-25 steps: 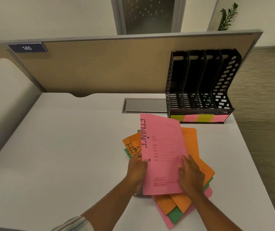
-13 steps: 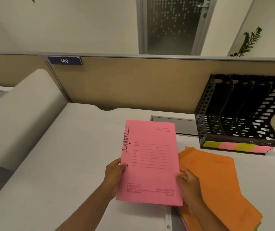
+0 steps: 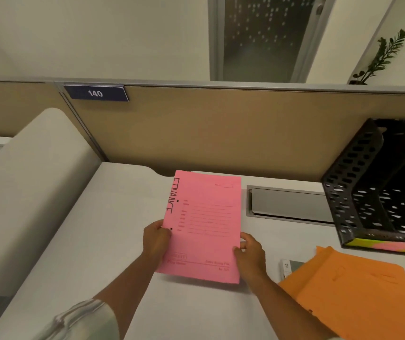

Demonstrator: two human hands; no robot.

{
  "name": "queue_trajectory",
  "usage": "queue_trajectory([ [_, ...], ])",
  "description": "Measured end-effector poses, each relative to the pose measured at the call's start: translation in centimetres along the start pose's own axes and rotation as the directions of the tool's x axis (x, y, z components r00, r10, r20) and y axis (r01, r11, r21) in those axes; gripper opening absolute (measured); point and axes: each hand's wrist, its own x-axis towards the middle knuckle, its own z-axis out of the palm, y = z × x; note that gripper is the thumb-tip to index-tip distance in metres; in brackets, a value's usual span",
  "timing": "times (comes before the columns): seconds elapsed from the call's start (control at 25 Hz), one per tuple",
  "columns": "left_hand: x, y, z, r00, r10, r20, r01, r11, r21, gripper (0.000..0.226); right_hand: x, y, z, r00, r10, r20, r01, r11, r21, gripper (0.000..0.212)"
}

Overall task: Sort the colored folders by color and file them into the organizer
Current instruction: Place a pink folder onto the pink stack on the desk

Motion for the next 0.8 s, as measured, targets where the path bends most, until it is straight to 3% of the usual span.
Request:
queue_trajectory([
  [0.48, 11.5, -1.3, -2.5, 0.992, 0.064, -0.108, -0.035, 0.967, 0.251, 0.038, 7.6, -2.3, 9.3, 1.000, 0.015, 0.026, -0.009, 0.971, -0.239, 0.030],
  [0.68, 12.3, -2.0, -2.9, 0.991, 0.106, -0.076, -0.075, 0.941, 0.331, 0.030, 7.4, -1.9, 10.4, 0.999, 0.000, 0.048, 0.016, 0.941, -0.339, 0.015],
  [0.8, 11.8, -2.2, -2.6, 0.990, 0.121, -0.074, -0.059, 0.827, 0.559, 0.035, 6.8, -1.6, 10.4, 0.997, -0.030, 0.071, 0.059, 0.894, -0.444, 0.014],
])
